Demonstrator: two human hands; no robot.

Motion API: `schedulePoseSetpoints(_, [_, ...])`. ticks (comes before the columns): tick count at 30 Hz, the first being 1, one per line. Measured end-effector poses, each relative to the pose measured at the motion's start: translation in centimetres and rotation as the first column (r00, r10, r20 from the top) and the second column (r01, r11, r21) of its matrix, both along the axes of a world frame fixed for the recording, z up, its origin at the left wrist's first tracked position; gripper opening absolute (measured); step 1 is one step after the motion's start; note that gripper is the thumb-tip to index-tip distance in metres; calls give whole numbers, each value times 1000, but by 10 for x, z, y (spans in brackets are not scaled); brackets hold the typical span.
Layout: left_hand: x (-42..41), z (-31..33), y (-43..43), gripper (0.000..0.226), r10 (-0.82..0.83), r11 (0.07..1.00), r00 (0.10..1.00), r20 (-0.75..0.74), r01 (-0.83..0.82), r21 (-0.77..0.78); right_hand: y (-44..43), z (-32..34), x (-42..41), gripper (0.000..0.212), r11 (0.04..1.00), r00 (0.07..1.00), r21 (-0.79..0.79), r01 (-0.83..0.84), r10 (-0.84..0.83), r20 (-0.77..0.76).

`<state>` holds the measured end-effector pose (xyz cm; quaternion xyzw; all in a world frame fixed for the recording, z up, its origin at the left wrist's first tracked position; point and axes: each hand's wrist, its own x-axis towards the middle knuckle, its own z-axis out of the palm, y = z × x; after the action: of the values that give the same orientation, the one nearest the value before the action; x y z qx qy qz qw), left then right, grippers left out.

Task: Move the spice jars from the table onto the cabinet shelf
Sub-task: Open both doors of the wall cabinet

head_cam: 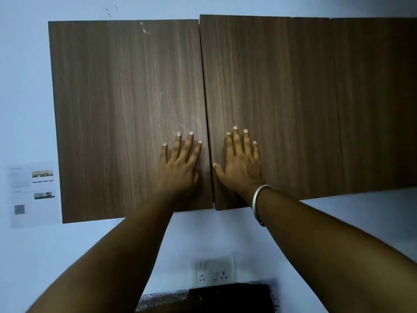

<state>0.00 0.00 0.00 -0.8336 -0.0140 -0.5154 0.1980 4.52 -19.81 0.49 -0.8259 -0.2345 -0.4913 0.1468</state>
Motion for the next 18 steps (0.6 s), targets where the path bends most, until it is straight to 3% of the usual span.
schedulePoseSetpoints(4, [20, -8, 0, 77, 53, 997, 974, -219, -64, -43, 15, -2, 6, 99, 1000, 997, 28, 12, -10, -74])
schedulePoseSetpoints(13, [31, -2, -17, 83, 1, 999, 975, -224, -12, -46, 42, 6, 21, 108, 999, 996, 8, 37, -37, -76])
schedulePoseSetpoints(18, [34, -1, -16, 73, -35, 997, 978, -208, 20, -78, 37, 9, 18, 121, 998, 989, 57, 37, -28, -147])
